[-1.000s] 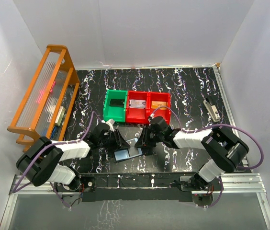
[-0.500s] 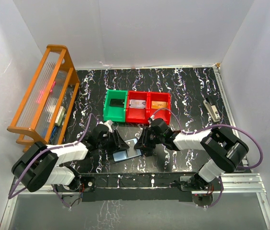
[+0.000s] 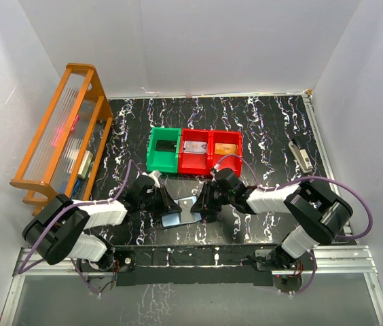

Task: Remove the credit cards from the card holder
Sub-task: Remove the credit card from the card holder.

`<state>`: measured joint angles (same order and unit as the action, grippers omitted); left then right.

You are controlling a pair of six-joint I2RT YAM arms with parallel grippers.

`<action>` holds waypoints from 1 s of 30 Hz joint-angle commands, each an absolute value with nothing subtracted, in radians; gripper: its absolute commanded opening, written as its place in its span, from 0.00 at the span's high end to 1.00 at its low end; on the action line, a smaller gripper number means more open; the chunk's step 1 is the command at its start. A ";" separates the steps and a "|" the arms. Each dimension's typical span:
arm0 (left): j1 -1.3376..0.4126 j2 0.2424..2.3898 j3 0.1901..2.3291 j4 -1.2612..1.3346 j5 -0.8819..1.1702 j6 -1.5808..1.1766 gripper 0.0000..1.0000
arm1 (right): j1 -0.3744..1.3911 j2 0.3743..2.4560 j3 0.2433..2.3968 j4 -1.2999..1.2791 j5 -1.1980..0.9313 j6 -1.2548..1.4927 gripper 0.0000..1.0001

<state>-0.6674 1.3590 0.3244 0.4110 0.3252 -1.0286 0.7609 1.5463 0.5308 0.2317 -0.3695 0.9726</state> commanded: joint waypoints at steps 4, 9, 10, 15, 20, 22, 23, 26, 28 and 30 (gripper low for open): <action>-0.683 1.389 0.322 0.515 0.436 -1.026 0.92 | 0.779 1.597 0.519 0.275 -0.387 0.979 0.80; -0.683 1.381 0.334 0.482 0.444 -0.999 1.00 | 0.780 1.591 0.521 0.247 -0.358 0.977 0.80; -0.683 1.374 0.334 0.470 0.440 -0.994 1.00 | 0.779 1.586 0.522 0.230 -0.342 0.975 0.80; -0.684 1.290 0.328 0.363 0.391 -0.959 1.00 | 0.780 1.548 0.525 0.157 -0.256 0.973 0.79; -0.684 1.222 0.319 0.315 0.367 -0.945 1.00 | 0.779 1.544 0.526 0.154 -0.253 0.973 0.79; -0.684 1.213 0.312 0.320 0.367 -0.949 1.00 | 0.779 1.550 0.527 0.158 -0.258 0.974 0.79; -0.684 1.212 0.310 0.323 0.367 -0.952 1.00 | 0.779 1.552 0.526 0.163 -0.262 0.975 0.78; -0.684 1.211 0.310 0.323 0.367 -0.953 1.00 | 0.780 1.555 0.525 0.170 -0.268 0.976 0.78; -0.684 1.201 0.314 0.303 0.356 -0.950 1.00 | 0.780 1.554 0.525 0.170 -0.268 0.977 0.78; -0.684 1.187 0.314 0.280 0.340 -0.949 1.00 | 0.779 1.551 0.523 0.170 -0.267 0.977 0.78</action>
